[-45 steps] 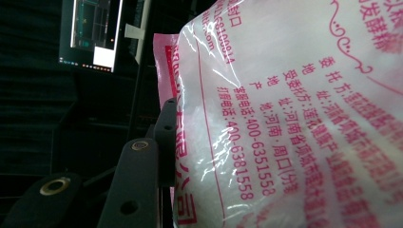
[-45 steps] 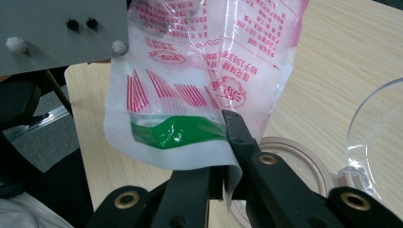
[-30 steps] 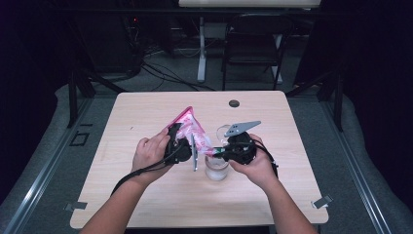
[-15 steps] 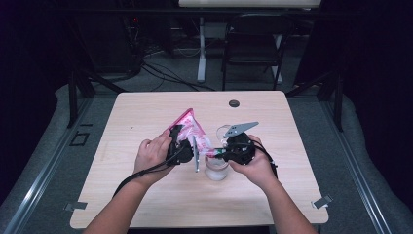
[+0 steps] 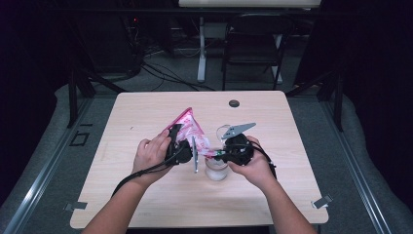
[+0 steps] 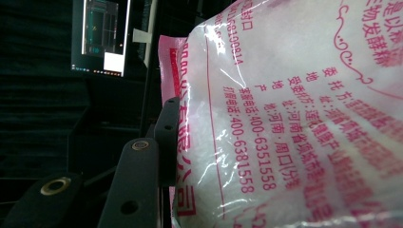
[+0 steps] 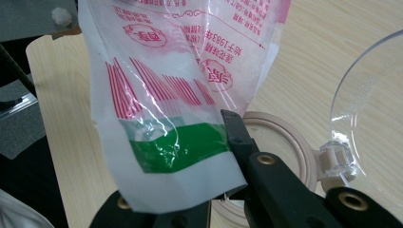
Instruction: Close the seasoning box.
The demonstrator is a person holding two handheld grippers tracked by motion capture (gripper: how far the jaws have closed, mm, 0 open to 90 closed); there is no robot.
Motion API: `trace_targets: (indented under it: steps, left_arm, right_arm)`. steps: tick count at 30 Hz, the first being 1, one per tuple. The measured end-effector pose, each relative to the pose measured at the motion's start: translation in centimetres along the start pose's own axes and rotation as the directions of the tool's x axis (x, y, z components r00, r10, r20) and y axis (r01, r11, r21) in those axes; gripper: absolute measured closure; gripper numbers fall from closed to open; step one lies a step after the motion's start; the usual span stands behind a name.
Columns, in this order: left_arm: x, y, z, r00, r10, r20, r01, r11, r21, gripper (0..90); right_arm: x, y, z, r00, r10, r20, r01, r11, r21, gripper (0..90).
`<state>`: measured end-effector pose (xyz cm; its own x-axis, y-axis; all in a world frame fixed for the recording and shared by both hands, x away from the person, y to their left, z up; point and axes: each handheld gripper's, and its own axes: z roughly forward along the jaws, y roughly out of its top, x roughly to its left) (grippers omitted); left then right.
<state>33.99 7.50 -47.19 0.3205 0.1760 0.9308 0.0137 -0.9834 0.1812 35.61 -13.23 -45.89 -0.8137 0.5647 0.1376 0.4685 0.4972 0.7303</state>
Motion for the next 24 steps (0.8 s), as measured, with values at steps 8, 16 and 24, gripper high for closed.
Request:
trace_targets:
  steps: [8,16,24]
  left_arm:
    - [0.00,0.25,-0.03,1.0000,0.009,-0.003,-0.009,1.0000,-0.004,61.6]
    - [0.10,0.60,-0.27,0.9994,0.027,-0.021,-0.027,0.9995,-0.013,61.7]
    - [0.24,0.73,-0.54,0.9989,0.035,-0.030,-0.035,0.9991,-0.023,61.8]
  right_arm:
    - [-0.42,-0.18,-0.04,0.9998,0.017,0.009,-0.017,1.000,-0.002,90.0]
    - [-0.65,-0.25,-0.18,0.9992,0.041,0.005,-0.041,0.999,-0.003,90.0]
    - [-0.77,-0.28,-0.34,0.9989,0.047,0.005,-0.047,0.999,0.000,90.0]
